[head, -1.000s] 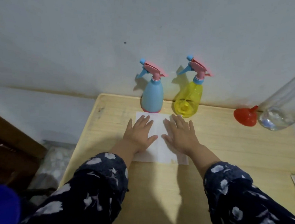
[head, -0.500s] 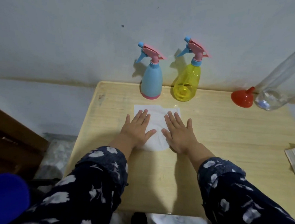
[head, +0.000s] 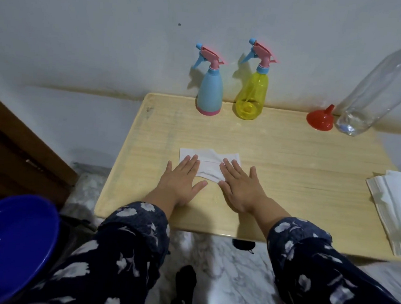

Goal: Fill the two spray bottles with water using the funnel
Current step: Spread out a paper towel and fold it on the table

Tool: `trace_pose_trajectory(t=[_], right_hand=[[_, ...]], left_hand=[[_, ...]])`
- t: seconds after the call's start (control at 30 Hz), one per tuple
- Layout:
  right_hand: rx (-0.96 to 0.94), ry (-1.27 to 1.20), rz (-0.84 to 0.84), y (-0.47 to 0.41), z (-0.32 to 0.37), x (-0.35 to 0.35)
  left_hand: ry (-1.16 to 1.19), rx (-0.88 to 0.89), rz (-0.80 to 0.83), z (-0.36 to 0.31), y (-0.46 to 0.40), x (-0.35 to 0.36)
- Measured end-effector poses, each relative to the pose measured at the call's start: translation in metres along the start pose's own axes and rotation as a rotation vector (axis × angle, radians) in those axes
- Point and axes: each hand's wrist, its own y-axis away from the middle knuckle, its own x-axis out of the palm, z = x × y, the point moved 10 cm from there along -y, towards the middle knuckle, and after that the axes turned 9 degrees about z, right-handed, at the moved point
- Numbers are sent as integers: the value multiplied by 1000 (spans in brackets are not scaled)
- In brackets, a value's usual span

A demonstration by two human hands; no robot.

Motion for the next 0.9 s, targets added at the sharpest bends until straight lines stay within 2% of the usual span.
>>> trace_pose_trajectory(t=[0.6, 0.67, 0.8, 0.9], right_hand=[[-35, 18, 45, 94, 31, 46], [-49, -51, 5, 99, 32, 42], [-27, -244, -229, 103, 23, 15], [-9, -234, -153, 95, 20, 21]], left_hand=[[57, -60, -1, -39, 98, 51], [72, -59, -44, -40, 102, 50], [138, -89, -186, -30, 103, 37], [204, -150, -115, -22, 95, 44]])
